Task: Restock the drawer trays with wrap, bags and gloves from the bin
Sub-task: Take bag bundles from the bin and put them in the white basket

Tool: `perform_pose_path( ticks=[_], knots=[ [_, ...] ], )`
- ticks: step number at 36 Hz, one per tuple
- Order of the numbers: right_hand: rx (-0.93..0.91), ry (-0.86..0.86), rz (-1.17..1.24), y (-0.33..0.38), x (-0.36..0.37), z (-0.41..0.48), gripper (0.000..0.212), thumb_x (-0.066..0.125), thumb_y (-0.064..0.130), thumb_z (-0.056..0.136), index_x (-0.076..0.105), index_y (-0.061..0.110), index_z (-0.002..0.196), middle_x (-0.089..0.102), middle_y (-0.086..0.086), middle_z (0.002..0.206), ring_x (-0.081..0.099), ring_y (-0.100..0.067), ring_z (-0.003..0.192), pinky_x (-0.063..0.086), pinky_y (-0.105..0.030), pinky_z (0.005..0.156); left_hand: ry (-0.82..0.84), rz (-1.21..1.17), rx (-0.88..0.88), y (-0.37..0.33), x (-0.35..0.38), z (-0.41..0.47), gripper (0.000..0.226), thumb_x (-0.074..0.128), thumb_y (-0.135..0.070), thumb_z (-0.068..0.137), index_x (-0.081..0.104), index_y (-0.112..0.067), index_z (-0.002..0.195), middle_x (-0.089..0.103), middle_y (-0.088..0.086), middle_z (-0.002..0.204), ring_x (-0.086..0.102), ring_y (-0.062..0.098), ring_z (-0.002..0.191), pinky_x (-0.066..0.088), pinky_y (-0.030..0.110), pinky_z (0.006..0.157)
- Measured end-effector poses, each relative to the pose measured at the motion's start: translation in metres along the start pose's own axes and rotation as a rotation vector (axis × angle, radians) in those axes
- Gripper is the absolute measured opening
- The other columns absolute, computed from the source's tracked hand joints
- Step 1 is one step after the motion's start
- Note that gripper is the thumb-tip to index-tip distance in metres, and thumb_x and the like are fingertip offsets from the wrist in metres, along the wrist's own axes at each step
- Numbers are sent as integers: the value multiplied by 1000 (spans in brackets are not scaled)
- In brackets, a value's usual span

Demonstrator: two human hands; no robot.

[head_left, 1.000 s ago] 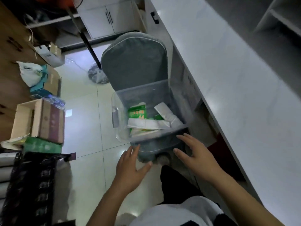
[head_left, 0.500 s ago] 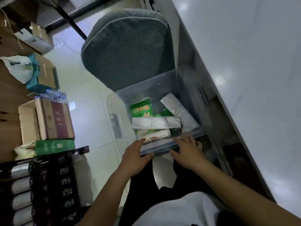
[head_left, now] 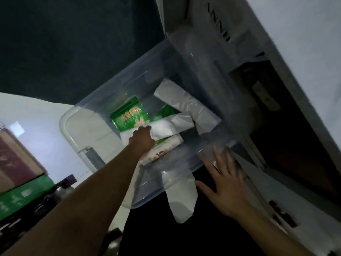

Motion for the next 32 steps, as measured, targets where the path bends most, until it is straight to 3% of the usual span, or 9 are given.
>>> perform_pose_path(
  ticks=[6, 10, 15, 18, 22, 25, 28, 32],
  knots=[
    [47, -90, 99, 9, 9, 0, 71, 38, 72, 89, 15, 47, 152, -4, 10, 166, -13, -26, 151, 12, -60, 110, -110, 230, 150, -12, -1, 38, 64, 68, -21, 83, 45, -17, 143, 50, 16, 134, 52, 37, 121, 46, 44, 97],
    [90, -117, 137, 18, 7, 1, 69, 41, 66, 90, 19, 46, 152, -3, 11, 166, -14, -23, 151, 12, -61, 112, -144, 365, 156, -10, 3, 47, 67, 68, -15, 85, 39, -18, 146, 47, 15, 139, 46, 35, 125, 43, 42, 98],
    [130, -112, 138, 24, 2, 1, 65, 42, 63, 91, 27, 44, 151, 0, 12, 165, -13, -20, 151, 7, -56, 116, -170, 338, 130, -6, -1, 50, 55, 68, -5, 85, 50, -13, 136, 49, 16, 131, 53, 34, 117, 47, 42, 93],
    [178, -103, 116, 32, -7, 1, 61, 46, 59, 89, 38, 40, 147, 12, 7, 165, -8, -20, 152, 7, -57, 119, -112, 231, 139, -4, -5, 46, 50, 59, -1, 88, 52, -17, 135, 57, 14, 125, 61, 34, 109, 50, 39, 84],
    [210, -190, 204, 51, -38, 10, 54, 54, 45, 85, 56, 27, 136, 44, -5, 151, 25, -29, 146, 25, -58, 114, -73, 81, 159, -1, -19, 34, 40, 54, -3, 88, 59, -25, 121, 68, 9, 116, 64, 32, 100, 43, 30, 71],
    [106, -283, 313, 65, -62, 26, 46, 62, 28, 86, 61, 18, 131, 54, 0, 139, 45, -19, 134, 35, -42, 111, -109, -78, 160, 7, -34, 15, 32, 61, -8, 87, 61, -26, 113, 68, 7, 111, 63, 30, 96, 45, 31, 71],
    [110, -282, 379, 71, -70, 55, 43, 66, 19, 90, 60, 13, 132, 55, -6, 140, 47, -19, 133, 35, -33, 111, -184, -341, 136, 23, -46, -14, 31, 67, -10, 83, 61, -19, 112, 66, 7, 105, 60, 30, 94, 47, 35, 75],
    [197, -162, 318, 67, -52, 125, 48, 61, 18, 90, 55, 11, 137, 55, -12, 139, 50, -27, 128, 36, -28, 104, -193, -893, 30, 44, -46, -59, 30, 74, -5, 80, 57, -18, 102, 66, 3, 98, 61, 24, 85, 44, 30, 68]
  ],
)
Point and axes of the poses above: each hand's wrist, its own z-axis towards the middle knuckle, its own x-axis out of the palm, y = z × x, the point moved 4 cm from there along z, towards the middle knuckle
